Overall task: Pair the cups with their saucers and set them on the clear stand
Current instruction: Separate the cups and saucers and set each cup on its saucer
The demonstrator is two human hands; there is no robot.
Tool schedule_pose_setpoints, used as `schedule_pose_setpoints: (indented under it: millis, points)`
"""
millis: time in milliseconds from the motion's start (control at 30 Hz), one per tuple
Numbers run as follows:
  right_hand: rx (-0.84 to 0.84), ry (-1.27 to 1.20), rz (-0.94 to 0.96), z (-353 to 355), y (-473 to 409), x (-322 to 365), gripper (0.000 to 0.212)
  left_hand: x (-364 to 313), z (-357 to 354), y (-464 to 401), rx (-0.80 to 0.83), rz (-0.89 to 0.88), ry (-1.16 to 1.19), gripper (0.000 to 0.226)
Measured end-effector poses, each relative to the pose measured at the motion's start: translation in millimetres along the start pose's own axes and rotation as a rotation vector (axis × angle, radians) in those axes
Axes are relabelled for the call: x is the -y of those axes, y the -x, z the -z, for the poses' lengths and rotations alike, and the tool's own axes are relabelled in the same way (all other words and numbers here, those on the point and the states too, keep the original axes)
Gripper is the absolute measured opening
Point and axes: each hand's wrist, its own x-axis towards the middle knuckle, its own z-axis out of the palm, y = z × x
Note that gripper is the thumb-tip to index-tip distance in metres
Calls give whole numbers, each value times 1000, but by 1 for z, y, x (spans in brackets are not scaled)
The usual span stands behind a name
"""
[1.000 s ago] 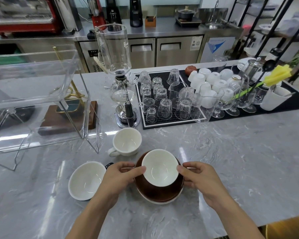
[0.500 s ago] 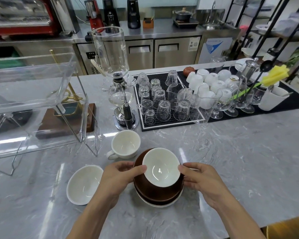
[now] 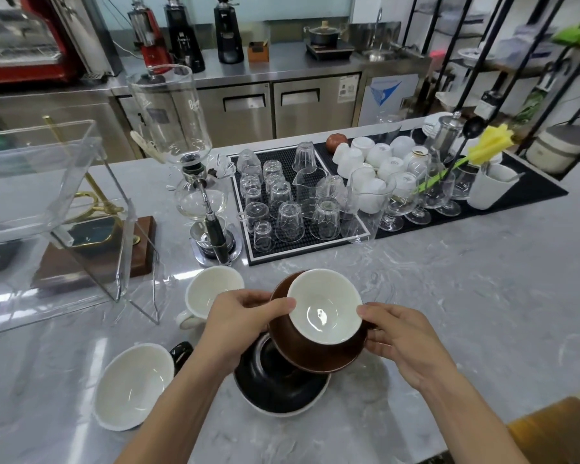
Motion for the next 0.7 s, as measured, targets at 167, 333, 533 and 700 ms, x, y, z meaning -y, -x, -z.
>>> schedule_pose_setpoints:
  millis: [167, 333, 533, 700]
  points:
    - [-87, -37, 29, 28, -7, 7, 28, -11, -35, -20, 52, 6, -51, 43]
    - [-155, -73, 36, 57, -16, 10, 24, -16, -72, -43, 89, 19, -116, 67]
    - [-213, -75, 46, 83, -26, 7, 20, -19, -103, -61, 142, 46, -170, 49]
    - [-234, -36, 45, 95, -36, 1, 21, -14, -117, -77, 176, 63, -216, 46]
